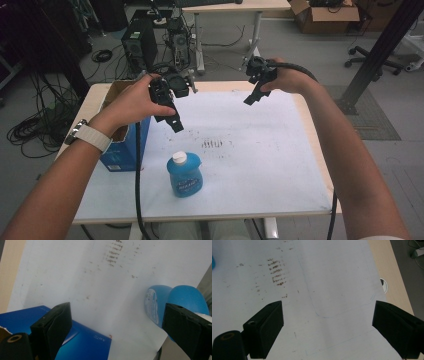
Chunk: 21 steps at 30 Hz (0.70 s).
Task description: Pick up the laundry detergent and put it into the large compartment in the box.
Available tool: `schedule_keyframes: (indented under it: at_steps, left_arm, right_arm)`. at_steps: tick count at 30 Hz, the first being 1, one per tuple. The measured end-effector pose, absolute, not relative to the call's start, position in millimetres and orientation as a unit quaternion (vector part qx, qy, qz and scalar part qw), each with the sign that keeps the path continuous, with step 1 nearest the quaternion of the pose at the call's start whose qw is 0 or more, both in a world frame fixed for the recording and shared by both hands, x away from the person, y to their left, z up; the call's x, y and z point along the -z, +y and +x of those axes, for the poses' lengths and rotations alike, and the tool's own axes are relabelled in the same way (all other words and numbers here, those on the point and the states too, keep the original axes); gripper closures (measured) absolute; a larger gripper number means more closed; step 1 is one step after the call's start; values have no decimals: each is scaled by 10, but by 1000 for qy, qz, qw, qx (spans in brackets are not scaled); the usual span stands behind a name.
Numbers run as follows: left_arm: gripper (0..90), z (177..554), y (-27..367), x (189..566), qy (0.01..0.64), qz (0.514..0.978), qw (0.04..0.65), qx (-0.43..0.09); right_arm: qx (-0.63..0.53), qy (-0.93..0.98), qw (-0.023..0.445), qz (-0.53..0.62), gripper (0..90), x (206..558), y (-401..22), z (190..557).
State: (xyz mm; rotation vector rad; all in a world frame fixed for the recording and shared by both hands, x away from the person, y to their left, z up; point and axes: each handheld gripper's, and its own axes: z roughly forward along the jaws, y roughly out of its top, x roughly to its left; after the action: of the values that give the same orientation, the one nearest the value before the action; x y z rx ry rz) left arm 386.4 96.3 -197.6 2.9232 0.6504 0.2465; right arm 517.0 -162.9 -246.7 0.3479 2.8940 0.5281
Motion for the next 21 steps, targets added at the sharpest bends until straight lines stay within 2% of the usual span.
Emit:
schedule_keyframes:
  at_steps: [21]
  left_arm:
    - [84, 3658, 976, 1744, 219, 969, 88, -78]
  right_arm:
    - [-176, 974, 83, 116, 96, 2482, -1581, 5147]
